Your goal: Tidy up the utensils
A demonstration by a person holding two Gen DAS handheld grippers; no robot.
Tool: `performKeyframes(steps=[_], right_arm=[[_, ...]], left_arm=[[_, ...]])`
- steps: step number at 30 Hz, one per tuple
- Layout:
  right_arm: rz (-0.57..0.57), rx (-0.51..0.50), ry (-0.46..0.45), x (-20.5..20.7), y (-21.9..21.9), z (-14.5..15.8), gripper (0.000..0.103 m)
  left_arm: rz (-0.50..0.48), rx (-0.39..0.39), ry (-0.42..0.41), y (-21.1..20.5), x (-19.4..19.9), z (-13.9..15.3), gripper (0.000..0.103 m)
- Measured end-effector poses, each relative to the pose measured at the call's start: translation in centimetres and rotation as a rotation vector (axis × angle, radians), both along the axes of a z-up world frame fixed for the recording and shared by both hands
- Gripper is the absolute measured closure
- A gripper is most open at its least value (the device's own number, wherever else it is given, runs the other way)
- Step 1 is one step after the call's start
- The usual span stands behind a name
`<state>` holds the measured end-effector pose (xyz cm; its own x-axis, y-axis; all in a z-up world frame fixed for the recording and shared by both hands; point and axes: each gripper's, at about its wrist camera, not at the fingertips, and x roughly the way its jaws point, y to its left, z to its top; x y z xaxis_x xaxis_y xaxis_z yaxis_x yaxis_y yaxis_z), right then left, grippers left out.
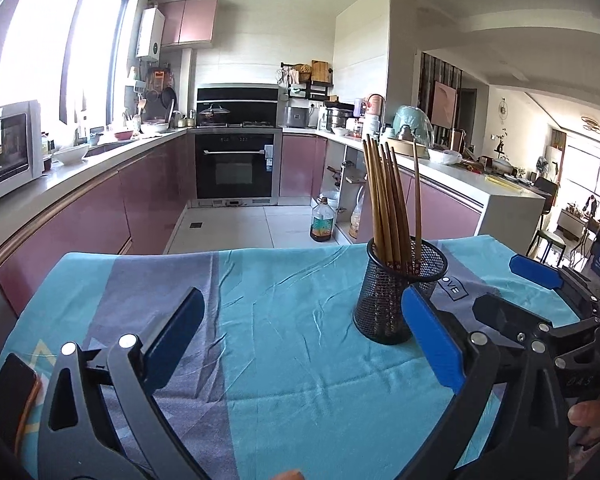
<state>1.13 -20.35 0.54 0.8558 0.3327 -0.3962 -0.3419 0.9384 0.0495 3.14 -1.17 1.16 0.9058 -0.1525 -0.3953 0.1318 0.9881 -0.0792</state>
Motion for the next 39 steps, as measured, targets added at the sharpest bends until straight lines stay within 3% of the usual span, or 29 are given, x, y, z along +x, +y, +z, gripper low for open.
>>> performKeyframes(steps=[18, 39], right_arm=[[-0.021, -0.017, -0.054, -3.5, 1.8, -0.5, 0.007], [-0.144, -0.012, -0.158, -4.6, 1.4, -0.5, 0.007]], left_arm=[[0.063, 0.01, -0.098, 0.7, -4.8, -0.4, 0.006], [0.131, 0.008, -0.157, 0.6, -6.7, -1.0, 0.006]])
